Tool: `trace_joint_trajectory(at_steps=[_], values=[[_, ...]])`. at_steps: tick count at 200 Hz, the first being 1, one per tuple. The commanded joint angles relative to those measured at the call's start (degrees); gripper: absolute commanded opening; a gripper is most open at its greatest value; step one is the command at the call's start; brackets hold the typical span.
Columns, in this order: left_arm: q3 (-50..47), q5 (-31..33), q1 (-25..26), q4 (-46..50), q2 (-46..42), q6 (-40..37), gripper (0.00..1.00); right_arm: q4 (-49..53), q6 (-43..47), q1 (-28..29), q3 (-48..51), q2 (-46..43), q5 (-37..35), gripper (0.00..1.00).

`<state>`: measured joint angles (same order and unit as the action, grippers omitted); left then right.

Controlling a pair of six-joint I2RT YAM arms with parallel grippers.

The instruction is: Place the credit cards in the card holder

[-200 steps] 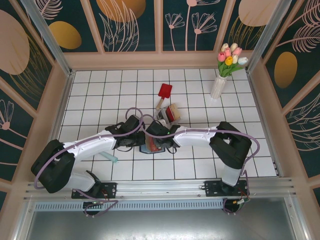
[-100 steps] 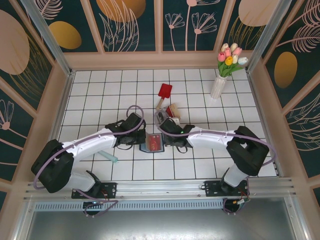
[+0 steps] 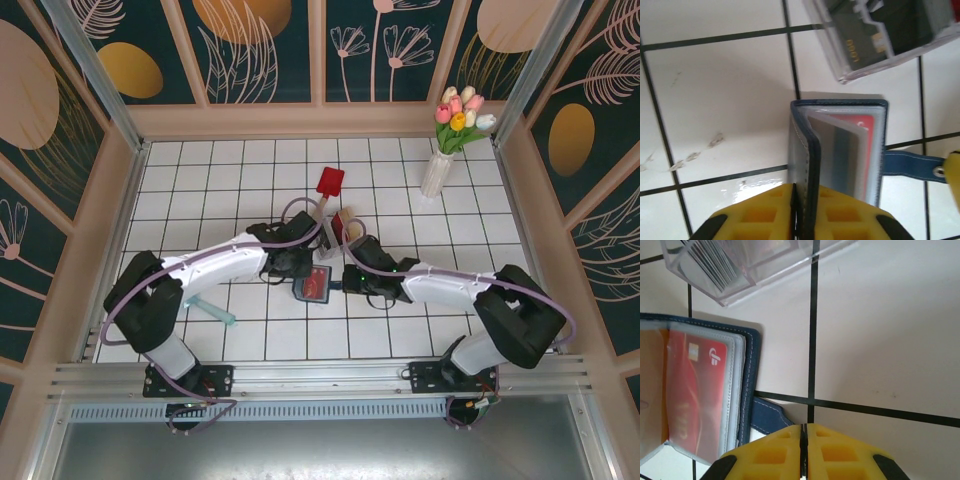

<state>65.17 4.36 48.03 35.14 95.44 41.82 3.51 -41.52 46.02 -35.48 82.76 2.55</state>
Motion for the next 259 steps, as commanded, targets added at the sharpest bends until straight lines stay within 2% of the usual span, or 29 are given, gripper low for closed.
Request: trace_joint_trajectory(at_steps=[1,16,30,46,72,90,109,145,174,201,234,259], values=[[2.22,-5.04,0.83,-2.74,1.47,0.88,0.25,-5.29,-3.81,-0.82,2.56,-1.17,3.49,0.11],[1.90,-9.90,1.17,-7.32,1.93,2.07,0.34,-6.78,-4.92,-1.26,3.85,-1.84,3.87,0.11],[0.03,-16.31,1.27,-13.33,2.08,3.09,0.38,-7.60,-5.87,-1.74,4.82,-2.92,3.61,0.11],[-3.44,-18.70,1.27,-19.09,2.37,4.82,0.47,-8.75,-6.34,-2.69,5.72,-4.05,4.31,0.11],[-8.03,-25.35,1.28,-27.57,4.40,7.32,0.47,-10.24,-6.65,-4.25,5.92,-4.46,6.32,0.11],[-10.99,-23.96,1.28,-30.89,0.92,8.84,0.46,-9.65,-6.19,-4.47,4.85,-4.13,6.25,0.11],[-13.18,-21.85,1.14,-34.00,-4.96,8.97,0.53,-8.36,-5.67,-4.54,3.64,-3.75,5.66,0.10],[-15.14,-11.25,0.42,-27.82,-13.16,6.72,0.57,-6.57,-4.76,-4.89,2.57,-3.23,4.86,0.10],[-19.28,-2.90,-1.65,-23.53,-18.53,8.22,0.59,-5.89,-4.48,-4.93,2.18,-3.35,4.51,0.10],[-22.47,-3.49,-3.69,-23.49,-18.86,8.33,0.54,-5.63,-4.44,-5.02,1.74,-3.04,4.40,0.10],[-23.94,-8.62,-3.69,-26.75,-15.59,6.69,0.47,-5.29,-4.40,-5.04,1.57,-2.54,4.57,0.10],[-25.17,-12.47,-3.66,-31.22,-13.33,6.84,0.46,-5.23,-4.36,-5.02,1.64,-2.52,4.51,0.10]])
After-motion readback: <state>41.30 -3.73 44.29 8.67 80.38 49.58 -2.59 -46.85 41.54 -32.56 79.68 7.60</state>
